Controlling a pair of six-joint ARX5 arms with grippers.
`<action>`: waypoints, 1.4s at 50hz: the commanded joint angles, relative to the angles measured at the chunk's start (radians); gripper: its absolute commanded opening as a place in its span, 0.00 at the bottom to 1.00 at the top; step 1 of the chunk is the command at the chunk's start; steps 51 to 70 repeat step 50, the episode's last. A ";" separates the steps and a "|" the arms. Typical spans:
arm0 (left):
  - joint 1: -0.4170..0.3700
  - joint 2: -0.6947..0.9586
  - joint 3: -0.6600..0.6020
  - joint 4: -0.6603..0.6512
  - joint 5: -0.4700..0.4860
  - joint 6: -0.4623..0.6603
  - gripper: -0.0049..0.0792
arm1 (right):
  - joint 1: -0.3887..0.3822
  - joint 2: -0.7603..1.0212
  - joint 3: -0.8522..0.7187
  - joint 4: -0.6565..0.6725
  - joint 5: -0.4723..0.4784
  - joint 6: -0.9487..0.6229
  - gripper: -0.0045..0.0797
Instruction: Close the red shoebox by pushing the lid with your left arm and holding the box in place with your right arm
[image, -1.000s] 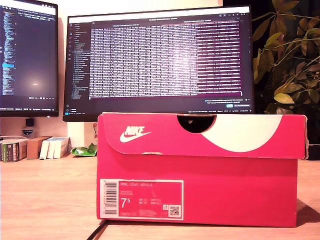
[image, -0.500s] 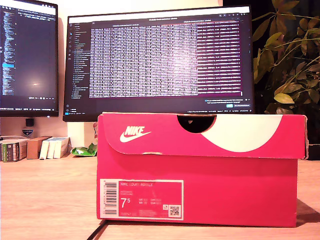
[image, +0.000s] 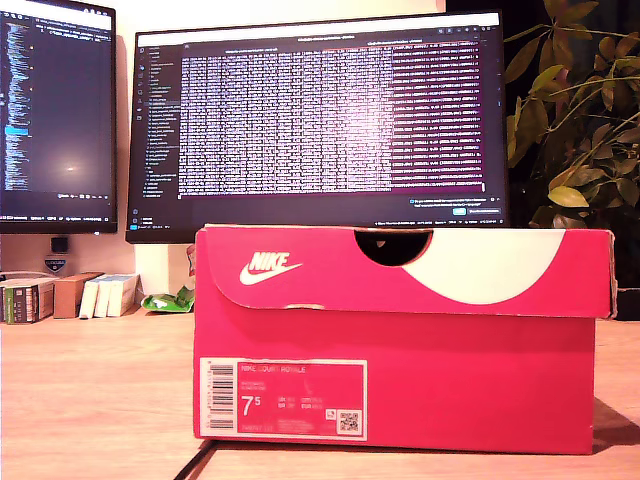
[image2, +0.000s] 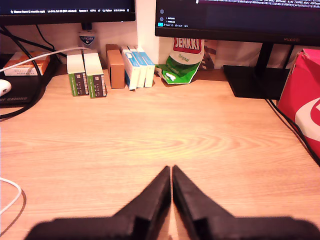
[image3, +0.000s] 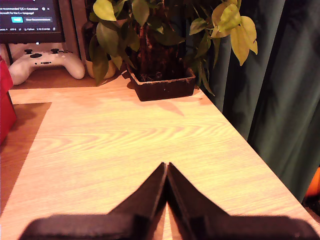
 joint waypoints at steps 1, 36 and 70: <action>-0.003 -0.008 -0.039 0.005 -0.002 -0.001 0.04 | -0.002 -0.006 -0.023 0.010 0.001 0.004 0.04; -0.003 -0.008 -0.039 0.005 -0.002 -0.001 0.04 | 0.000 -0.006 -0.023 0.013 -0.191 -0.014 0.04; -0.003 -0.008 -0.039 0.005 -0.002 -0.001 0.04 | 0.000 -0.006 -0.023 0.013 -0.191 -0.014 0.04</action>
